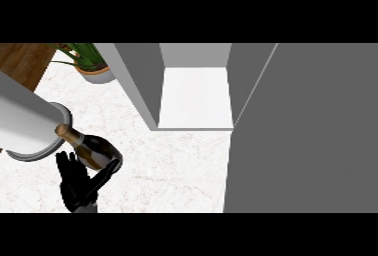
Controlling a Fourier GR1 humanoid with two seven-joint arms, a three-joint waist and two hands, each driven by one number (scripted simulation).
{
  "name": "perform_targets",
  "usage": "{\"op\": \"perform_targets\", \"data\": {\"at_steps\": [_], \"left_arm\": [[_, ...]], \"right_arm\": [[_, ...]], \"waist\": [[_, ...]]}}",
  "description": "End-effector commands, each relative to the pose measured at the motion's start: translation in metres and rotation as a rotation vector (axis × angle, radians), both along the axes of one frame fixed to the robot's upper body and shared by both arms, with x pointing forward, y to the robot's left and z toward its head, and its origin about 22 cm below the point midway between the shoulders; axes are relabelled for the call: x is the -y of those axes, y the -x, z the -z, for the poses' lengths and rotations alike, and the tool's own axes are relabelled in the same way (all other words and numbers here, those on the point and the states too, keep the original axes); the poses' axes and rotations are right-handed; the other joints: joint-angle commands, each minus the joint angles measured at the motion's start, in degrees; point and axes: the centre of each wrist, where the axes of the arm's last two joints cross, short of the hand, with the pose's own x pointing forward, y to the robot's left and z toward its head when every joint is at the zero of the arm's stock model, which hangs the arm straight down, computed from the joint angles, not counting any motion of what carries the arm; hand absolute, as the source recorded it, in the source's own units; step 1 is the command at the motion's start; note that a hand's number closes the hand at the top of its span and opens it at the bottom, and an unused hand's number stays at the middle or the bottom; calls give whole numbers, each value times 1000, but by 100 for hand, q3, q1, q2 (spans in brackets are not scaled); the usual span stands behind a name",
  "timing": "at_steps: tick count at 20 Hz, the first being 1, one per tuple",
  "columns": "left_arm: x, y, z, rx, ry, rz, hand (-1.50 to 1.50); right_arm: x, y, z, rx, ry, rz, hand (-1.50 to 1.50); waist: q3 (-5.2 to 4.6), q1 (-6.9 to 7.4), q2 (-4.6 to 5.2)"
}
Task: Pick up the wine, place it into the cabinet and close the cabinet
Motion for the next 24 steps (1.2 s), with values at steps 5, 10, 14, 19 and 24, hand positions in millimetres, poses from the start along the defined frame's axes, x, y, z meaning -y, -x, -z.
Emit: {"op": "perform_targets", "data": {"at_steps": [5,10,14,19,24], "left_arm": [[1,2,15,24,38,35,150],[17,6,18,14,25,60,150],[23,0,25,21,-10,62,150],[-10,32,24,17,-56,517,150],[-19,60,29,96,-64,755,150]], "right_arm": [[-4,11,-19,7,3,-1,-150],[11,2,2,1,-3,0,-150],[3,-9,-3,4,14,-17,-150],[3,-6,-5,-13,22,-17,-150],[-6,-4,-8,-12,9,3,-150]], "waist": [[-3,-5,2],[3,-12,-3],[-6,-46,14],[3,-39,-11],[-4,26,-8]]}}
